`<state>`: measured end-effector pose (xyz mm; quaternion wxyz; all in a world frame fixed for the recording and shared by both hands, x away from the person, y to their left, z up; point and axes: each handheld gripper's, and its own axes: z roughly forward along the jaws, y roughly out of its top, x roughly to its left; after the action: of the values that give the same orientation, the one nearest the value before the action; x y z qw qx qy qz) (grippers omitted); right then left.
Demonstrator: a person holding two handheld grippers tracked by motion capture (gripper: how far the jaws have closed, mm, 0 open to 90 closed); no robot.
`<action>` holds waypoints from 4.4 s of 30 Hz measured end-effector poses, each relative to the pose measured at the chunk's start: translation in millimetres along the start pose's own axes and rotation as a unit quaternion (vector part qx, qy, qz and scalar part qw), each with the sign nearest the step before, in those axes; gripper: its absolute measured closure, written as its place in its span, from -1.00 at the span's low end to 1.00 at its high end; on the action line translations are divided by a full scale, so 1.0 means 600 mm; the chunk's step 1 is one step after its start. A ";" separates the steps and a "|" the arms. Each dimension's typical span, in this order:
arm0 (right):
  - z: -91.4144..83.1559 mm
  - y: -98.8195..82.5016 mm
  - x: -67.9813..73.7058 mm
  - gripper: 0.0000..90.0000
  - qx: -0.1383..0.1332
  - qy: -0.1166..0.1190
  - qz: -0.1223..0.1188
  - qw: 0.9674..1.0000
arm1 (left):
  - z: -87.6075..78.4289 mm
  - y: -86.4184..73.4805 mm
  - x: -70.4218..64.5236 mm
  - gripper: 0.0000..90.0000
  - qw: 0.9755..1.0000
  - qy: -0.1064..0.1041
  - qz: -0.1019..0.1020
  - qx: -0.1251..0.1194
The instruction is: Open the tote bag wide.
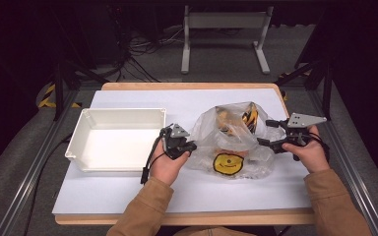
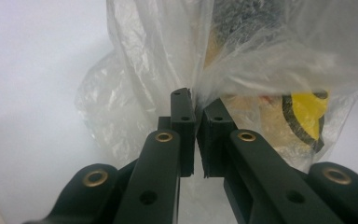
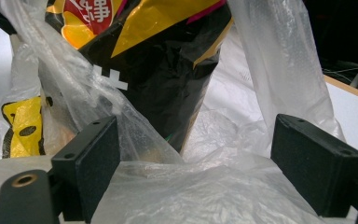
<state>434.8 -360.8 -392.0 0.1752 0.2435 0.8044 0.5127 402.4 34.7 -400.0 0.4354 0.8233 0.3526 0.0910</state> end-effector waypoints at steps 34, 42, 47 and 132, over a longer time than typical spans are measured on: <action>-0.049 0.060 0.011 -0.32 -0.068 -0.027 -0.041 0.996 | 0.022 -0.037 0.005 0.87 0.999 -0.019 -0.023 0.036; -0.032 0.077 0.000 0.41 -0.024 -0.046 -0.064 0.997 | 0.019 -0.036 0.001 0.85 0.999 -0.029 -0.019 0.024; -0.030 0.094 -0.014 1.00 -0.029 -0.053 -0.050 0.997 | 0.016 -0.034 0.001 0.86 0.999 -0.030 -0.017 0.016; -0.048 0.014 -0.020 0.11 0.010 -0.070 0.038 0.997 | -0.041 0.004 -0.035 -0.57 0.998 -0.023 0.025 -0.053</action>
<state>430.9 -386.0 -372.1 0.2092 0.3112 0.7855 0.4922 376.9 35.9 -380.2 0.4842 0.8094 0.3161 0.1020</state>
